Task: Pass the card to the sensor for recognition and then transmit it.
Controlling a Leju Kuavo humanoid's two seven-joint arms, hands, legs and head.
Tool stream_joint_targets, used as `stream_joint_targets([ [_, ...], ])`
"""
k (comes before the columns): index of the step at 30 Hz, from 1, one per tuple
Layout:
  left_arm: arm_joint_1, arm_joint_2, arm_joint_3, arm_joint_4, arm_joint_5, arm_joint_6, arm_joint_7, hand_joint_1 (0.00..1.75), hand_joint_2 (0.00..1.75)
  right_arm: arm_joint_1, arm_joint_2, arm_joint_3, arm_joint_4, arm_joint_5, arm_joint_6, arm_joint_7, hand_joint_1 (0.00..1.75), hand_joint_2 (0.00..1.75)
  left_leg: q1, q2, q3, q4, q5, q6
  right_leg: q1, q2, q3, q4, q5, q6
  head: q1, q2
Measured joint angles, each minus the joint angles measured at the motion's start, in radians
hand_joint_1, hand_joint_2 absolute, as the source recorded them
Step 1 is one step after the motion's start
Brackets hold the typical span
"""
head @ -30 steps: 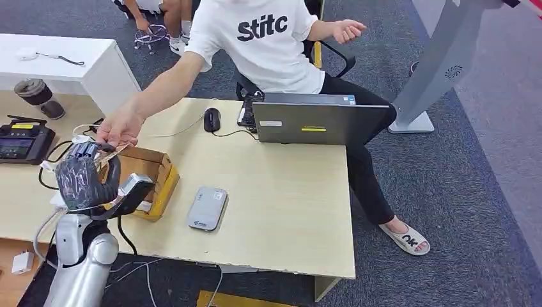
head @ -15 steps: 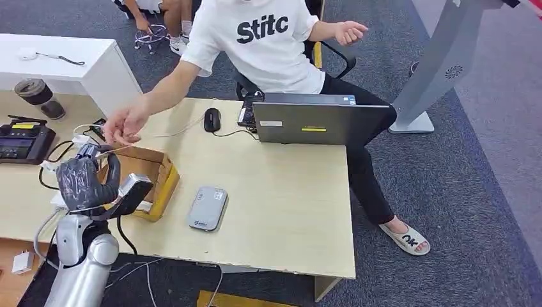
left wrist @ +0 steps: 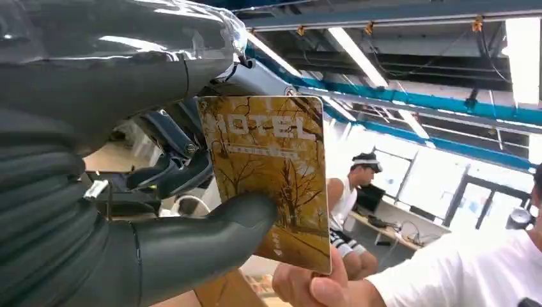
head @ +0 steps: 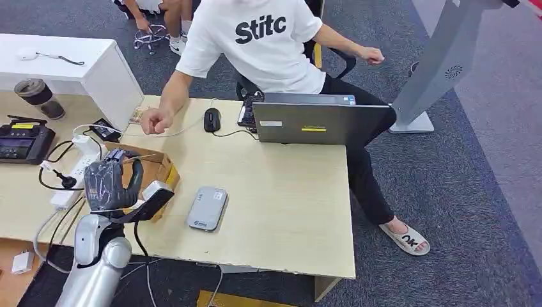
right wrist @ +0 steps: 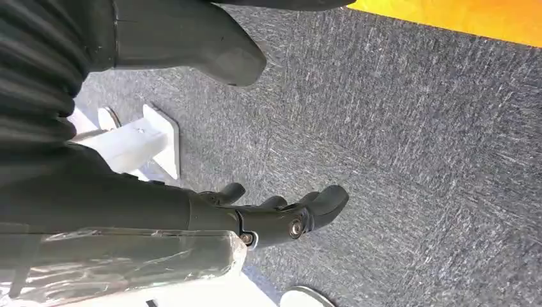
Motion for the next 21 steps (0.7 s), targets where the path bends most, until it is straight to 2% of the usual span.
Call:
stream_joint_targets([
  [3, 0.001, -0.007, -0.033, 0.011, -0.004, -0.035, 0.009, 1.75, 1.75, 0.0, 0.0, 0.0, 0.0, 0.0, 0.0, 0.002, 0.0, 1.75, 0.0, 0.0, 0.0, 0.0, 0.0, 0.0, 0.0, -0.001, 0.0, 0.0, 0.0, 0.0, 0.0, 0.0],
  [10, 0.003, -0.021, -0.079, 0.02, -0.006, -0.058, 0.015, 1.75, 1.75, 0.0, 0.0, 0.0, 0.0, 0.0, 0.0, 0.005, 0.0, 1.75, 0.0, 0.0, 0.0, 0.0, 0.0, 0.0, 0.0, 0.0, 0.0, 0.0, 0.0, 0.0, 0.0, 0.0],
  [17, 0.003, -0.021, -0.079, 0.02, -0.006, -0.058, 0.015, 1.75, 1.75, 0.0, 0.0, 0.0, 0.0, 0.0, 0.0, 0.005, 0.0, 1.75, 0.0, 0.0, 0.0, 0.0, 0.0, 0.0, 0.0, 0.0, 0.0, 0.0, 0.0, 0.0, 0.0, 0.0],
  [19, 0.006, -0.023, -0.089, 0.024, -0.008, -0.073, 0.018, 1.75, 1.75, 0.0, 0.0, 0.0, 0.0, 0.002, 0.0, 0.01, 0.0, 1.75, 0.0, 0.0, 0.0, 0.0, 0.0, 0.0, 0.0, 0.0, 0.0, 0.0, 0.0, 0.0, 0.0, 0.0],
  [21, 0.007, -0.03, -0.127, 0.07, -0.047, -0.153, 0.073, 1.75, 1.75, 0.0, 0.0, 0.0, 0.0, 0.002, 0.002, 0.014, 0.0, 1.75, 0.0, 0.0, 0.0, 0.0, 0.0, 0.0, 0.0, 0.0, 0.0, 0.0, 0.0, 0.0, 0.0, 0.0],
])
